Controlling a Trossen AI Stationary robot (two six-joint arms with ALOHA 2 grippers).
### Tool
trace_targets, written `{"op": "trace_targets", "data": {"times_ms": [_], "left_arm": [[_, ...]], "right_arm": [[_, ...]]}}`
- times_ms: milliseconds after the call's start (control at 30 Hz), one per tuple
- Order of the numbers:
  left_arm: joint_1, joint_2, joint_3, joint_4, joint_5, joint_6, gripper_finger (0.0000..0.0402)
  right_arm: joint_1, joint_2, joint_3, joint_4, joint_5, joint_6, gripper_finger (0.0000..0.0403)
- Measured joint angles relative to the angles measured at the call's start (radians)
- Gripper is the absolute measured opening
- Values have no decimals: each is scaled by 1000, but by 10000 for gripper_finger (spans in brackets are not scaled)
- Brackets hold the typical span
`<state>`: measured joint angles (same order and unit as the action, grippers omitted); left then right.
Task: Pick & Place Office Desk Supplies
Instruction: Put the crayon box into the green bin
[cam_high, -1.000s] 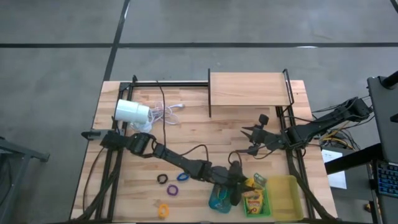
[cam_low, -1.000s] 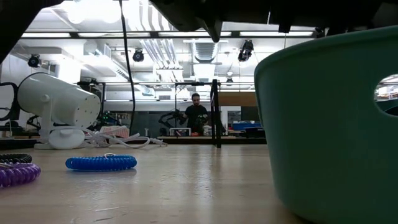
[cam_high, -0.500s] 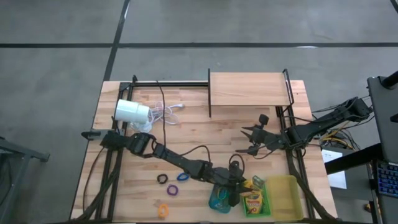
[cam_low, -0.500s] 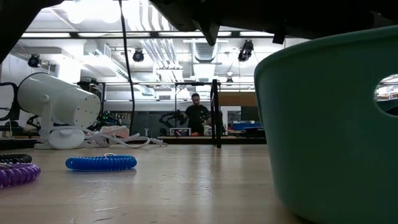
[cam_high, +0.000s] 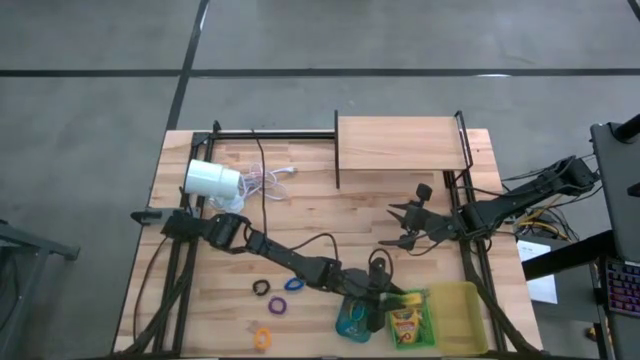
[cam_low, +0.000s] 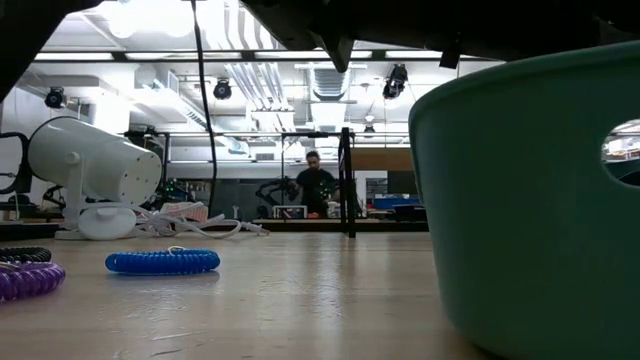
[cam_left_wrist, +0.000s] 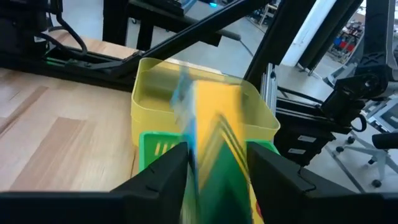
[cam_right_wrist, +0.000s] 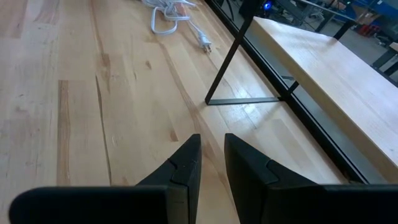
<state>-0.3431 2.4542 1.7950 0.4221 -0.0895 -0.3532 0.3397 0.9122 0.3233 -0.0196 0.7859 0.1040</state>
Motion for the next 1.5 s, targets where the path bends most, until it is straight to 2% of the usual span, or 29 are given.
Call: {"op": "trace_targets", "data": {"times_ms": [367,767,1500], "left_arm": [[-3,0,14,8,25,49,195],[-31,-2,20,22,91,94,193],[-31,-2,19,52,90,121,193]], "right_arm": [[0,0,0,0,0,0,68],[0,0,0,0,0,0,68],[0,0,0,0,0,0,68]]}}
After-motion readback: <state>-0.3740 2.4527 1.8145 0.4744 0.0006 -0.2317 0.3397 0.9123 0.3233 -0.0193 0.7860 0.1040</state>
